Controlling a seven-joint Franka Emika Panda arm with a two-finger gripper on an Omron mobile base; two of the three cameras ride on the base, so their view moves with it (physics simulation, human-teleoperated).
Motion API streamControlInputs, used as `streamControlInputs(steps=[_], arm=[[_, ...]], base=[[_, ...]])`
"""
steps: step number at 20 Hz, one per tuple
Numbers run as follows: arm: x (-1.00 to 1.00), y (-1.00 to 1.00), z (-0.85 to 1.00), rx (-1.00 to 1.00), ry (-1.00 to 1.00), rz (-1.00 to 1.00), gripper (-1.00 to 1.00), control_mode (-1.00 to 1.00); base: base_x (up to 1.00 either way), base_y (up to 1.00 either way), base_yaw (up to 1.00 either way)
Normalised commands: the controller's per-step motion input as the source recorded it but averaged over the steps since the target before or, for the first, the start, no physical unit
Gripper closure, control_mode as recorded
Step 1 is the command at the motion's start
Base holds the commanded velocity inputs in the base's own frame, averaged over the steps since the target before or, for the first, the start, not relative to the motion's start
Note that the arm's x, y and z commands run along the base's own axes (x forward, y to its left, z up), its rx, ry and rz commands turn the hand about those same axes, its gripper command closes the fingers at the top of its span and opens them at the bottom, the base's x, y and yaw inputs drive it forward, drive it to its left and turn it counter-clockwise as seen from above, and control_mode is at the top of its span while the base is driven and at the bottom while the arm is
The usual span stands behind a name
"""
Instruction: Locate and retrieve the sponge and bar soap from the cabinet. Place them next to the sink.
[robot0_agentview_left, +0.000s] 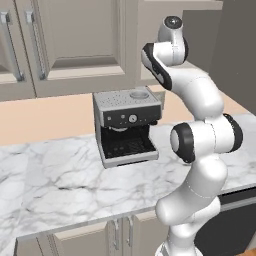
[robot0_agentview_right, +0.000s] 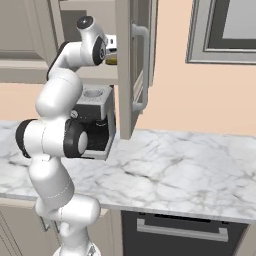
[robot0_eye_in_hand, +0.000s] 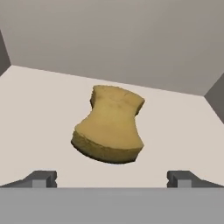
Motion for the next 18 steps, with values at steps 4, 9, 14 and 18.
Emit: streamControlInputs(steps=[4,9,14,18], arm=[[0.55,0.05,-0.25,0.0,0.02,0.0,-1.0,-1.0],[0.48,-0.28,-0.42,0.11,0.03,0.0,-1.0,-1.0],[0.83,-0.36,-0.47,0.13,0.03,0.0,-1.0,-1.0],[0.54,-0.22,0.04,0.17,-0.02,0.03,-1.0,-1.0]], base=[[0.0,0.0,0.0],[0.0,0.0,0.0],[0.0,0.0,0.0],[0.0,0.0,0.0]])
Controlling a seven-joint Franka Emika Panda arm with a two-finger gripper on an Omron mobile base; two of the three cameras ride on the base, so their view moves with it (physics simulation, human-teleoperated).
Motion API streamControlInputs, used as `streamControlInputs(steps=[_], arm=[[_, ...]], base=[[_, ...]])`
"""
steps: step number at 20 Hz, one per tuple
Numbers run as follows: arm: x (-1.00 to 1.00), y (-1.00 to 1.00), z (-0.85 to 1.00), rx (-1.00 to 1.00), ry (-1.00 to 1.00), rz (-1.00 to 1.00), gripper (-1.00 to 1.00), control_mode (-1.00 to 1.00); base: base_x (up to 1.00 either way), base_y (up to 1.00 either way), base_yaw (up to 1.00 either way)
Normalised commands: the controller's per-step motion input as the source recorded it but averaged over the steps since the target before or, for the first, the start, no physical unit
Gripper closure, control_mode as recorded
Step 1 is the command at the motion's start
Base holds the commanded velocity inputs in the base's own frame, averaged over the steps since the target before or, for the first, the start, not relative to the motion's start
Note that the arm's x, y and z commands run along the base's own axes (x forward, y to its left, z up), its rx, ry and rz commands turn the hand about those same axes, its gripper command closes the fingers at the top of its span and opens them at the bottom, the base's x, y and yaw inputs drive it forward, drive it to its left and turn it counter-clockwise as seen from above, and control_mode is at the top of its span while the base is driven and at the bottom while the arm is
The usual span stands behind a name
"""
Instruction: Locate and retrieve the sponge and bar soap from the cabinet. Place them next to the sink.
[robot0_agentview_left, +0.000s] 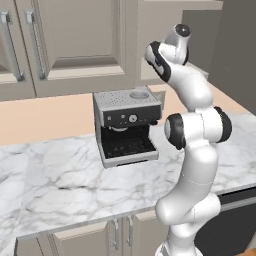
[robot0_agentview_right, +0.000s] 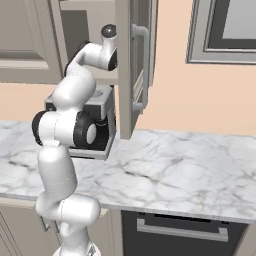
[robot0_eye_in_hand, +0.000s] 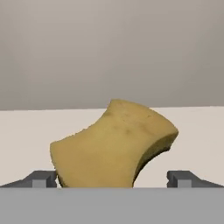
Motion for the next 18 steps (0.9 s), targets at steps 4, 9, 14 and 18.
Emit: streamControlInputs(steps=[4,9,14,18], arm=[[0.13,-0.04,0.02,0.05,0.0,0.0,-1.0,-1.0],[0.08,0.13,-0.05,0.0,0.0,0.01,1.0,-1.0],[0.01,0.18,-0.1,0.02,-0.02,0.01,1.0,-1.0],[-0.01,0.13,-0.02,0.03,-0.04,0.0,1.0,-1.0]], base=[[0.0,0.0,0.0],[0.0,0.0,0.0],[0.0,0.0,0.0],[0.0,0.0,0.0]])
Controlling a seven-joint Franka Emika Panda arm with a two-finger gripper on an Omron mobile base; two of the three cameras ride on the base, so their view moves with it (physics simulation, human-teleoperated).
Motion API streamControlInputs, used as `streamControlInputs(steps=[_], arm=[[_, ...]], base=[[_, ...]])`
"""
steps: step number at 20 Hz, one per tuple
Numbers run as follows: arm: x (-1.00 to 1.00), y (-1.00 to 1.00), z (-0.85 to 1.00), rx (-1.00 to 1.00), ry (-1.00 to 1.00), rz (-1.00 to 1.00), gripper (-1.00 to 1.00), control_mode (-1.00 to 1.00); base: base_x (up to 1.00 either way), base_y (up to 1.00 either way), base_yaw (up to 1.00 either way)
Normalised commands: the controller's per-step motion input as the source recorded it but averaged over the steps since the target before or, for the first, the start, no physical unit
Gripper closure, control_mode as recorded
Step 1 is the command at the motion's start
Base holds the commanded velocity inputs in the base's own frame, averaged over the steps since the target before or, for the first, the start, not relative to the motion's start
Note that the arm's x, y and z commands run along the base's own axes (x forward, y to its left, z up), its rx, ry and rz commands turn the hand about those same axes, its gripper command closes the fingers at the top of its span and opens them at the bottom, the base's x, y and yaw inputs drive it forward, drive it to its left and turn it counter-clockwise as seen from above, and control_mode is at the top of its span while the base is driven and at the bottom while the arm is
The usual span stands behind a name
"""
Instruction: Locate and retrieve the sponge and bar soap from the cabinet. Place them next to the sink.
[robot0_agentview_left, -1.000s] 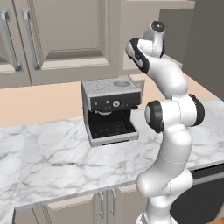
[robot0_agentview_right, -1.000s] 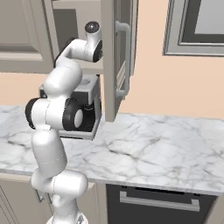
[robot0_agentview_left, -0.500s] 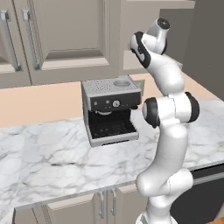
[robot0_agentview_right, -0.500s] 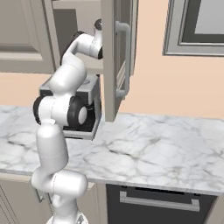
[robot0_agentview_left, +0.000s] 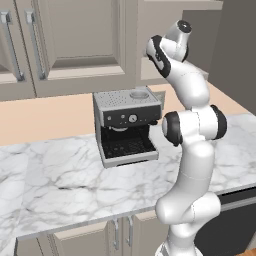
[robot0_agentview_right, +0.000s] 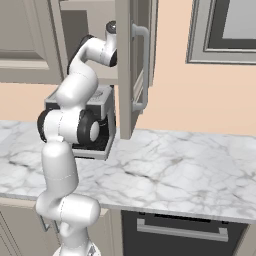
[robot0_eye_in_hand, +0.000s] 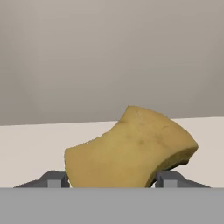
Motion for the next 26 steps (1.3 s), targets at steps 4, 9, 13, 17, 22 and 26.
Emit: streamControlInputs(steps=[4,9,13,17,22,26], arm=[[-0.32,0.0,0.18,0.0,-0.11,0.0,1.0,-1.0],[-0.37,-0.08,0.14,0.0,-0.1,0.0,1.0,-1.0],[-0.48,0.0,0.15,0.0,-0.05,0.0,1.0,-1.0],[-0.56,0.0,0.17,-0.01,-0.08,0.0,1.0,-1.0],[-0.61,0.0,0.16,-0.02,-0.05,0.0,1.0,-1.0],[-0.71,0.0,0.15,-0.03,-0.04,0.0,1.0,-1.0]], base=[[0.0,0.0,0.0],[0.0,0.0,0.0],[0.0,0.0,0.0],[0.0,0.0,0.0],[0.0,0.0,0.0],[0.0,0.0,0.0]])
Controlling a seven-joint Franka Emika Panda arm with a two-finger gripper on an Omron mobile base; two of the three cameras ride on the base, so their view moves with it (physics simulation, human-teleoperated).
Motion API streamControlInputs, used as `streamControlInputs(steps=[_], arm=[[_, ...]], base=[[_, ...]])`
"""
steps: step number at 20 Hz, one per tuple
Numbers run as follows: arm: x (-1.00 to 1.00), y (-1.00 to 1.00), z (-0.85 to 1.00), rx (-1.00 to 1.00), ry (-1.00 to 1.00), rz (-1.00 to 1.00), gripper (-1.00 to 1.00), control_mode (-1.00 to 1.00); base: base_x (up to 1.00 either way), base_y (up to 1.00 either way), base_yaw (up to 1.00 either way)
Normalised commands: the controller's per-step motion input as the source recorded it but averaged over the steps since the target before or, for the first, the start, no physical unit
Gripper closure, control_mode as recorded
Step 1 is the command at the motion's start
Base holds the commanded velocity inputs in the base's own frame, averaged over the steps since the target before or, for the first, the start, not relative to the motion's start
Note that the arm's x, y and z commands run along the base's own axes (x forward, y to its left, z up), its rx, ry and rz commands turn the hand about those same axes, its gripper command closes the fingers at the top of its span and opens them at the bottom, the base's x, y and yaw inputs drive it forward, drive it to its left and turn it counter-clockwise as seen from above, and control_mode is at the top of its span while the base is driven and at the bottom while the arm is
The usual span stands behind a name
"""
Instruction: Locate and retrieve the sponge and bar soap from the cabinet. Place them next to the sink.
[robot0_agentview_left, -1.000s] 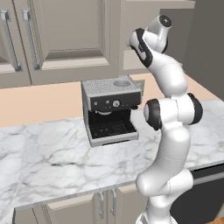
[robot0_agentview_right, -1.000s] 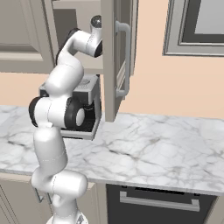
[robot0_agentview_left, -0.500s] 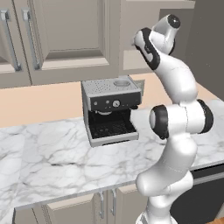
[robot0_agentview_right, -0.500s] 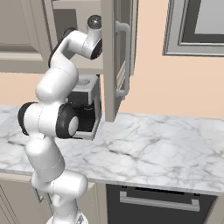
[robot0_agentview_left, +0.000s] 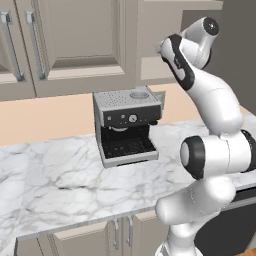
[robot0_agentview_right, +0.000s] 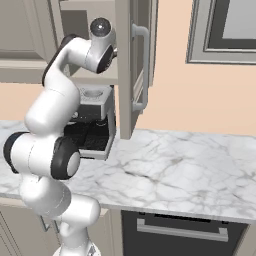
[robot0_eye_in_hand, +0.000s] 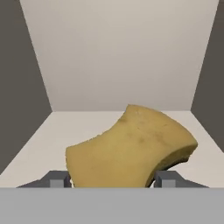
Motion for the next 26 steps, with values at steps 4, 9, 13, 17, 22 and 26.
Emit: streamControlInputs(steps=[4,9,13,17,22,26], arm=[[-0.74,0.0,0.13,-0.04,0.0,0.0,1.0,-1.0],[-0.78,0.0,0.06,-0.03,0.0,-0.01,1.0,-1.0],[-0.82,0.02,0.03,-0.02,0.0,-0.03,1.0,-1.0],[-0.85,0.0,0.0,0.0,0.0,-0.08,1.0,-1.0],[-0.9,0.0,-0.04,0.0,0.01,-0.11,1.0,-1.0],[-0.97,0.0,-0.06,0.01,0.0,-0.11,1.0,-1.0]], base=[[0.0,0.0,0.0],[0.0,0.0,0.0],[0.0,0.0,0.0],[0.0,0.0,0.0],[0.0,0.0,0.0],[0.0,0.0,0.0]])
